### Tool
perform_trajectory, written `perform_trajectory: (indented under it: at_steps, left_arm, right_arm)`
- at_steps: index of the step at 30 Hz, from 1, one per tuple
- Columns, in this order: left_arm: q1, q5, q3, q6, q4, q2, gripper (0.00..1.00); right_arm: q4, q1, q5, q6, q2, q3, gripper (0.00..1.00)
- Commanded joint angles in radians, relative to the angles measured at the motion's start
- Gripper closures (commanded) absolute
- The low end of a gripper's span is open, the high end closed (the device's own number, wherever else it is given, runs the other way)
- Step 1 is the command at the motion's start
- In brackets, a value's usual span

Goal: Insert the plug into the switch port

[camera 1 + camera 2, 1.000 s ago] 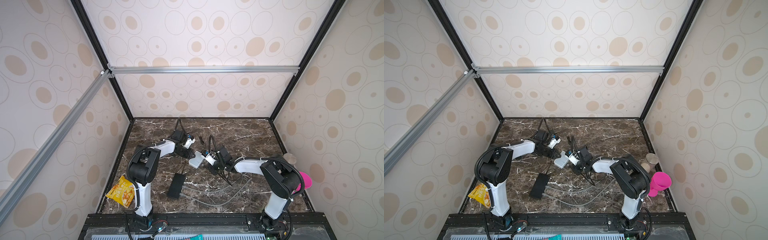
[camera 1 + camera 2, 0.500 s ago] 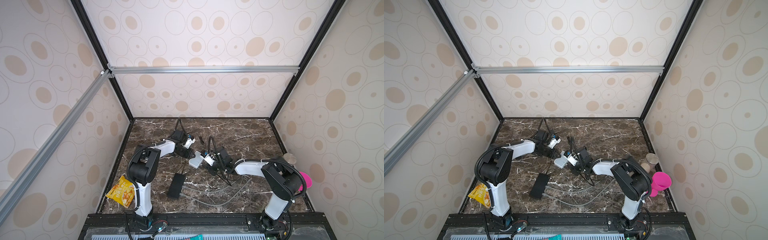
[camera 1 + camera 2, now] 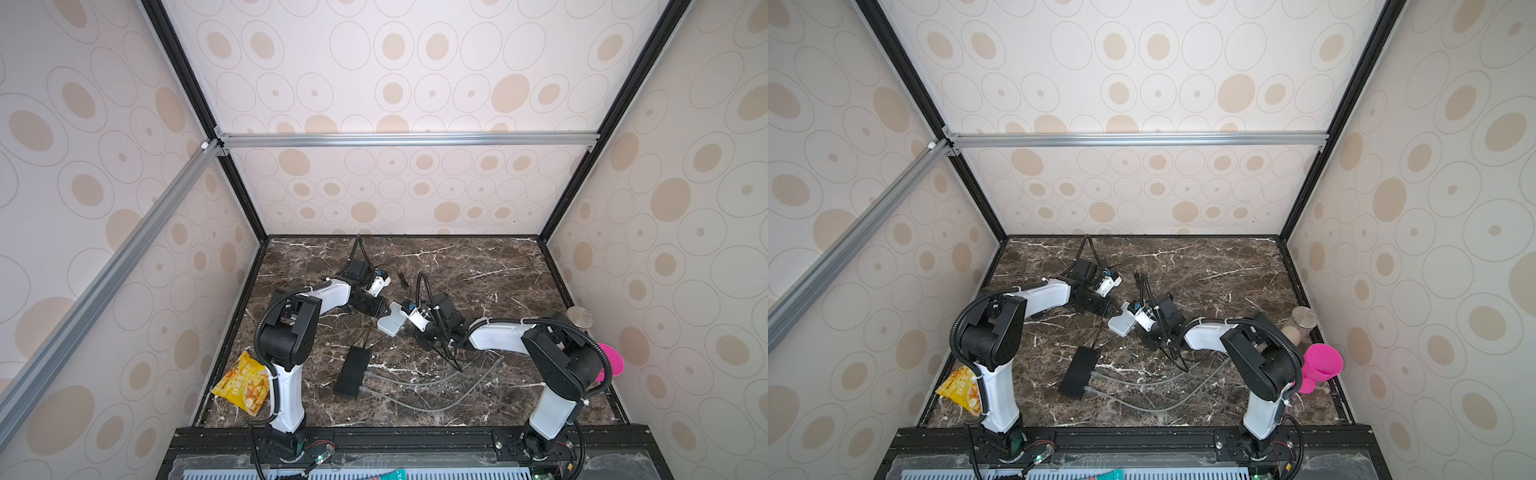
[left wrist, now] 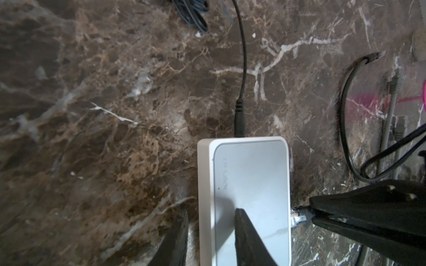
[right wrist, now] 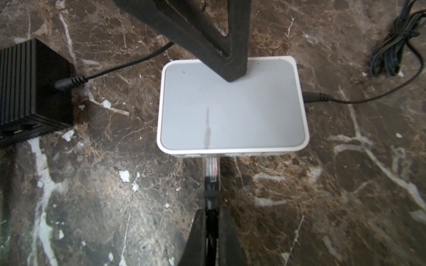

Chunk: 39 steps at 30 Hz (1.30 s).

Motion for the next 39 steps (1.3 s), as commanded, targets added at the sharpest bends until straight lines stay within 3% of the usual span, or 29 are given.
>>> perform_trajectory:
  at_steps: [1, 39]
  left_arm:
    - [-0.004, -0.040, 0.005, 0.032, -0.067, 0.045, 0.66]
    - [-0.014, -0.038, 0.016, 0.040, -0.102, 0.078, 0.66]
  right_arm:
    - [0.004, 0.010, -0.022, -0.010, 0.020, 0.021, 1.00]
    - [0.123, 0.010, -0.020, 0.010, -0.004, -0.010, 1.00]
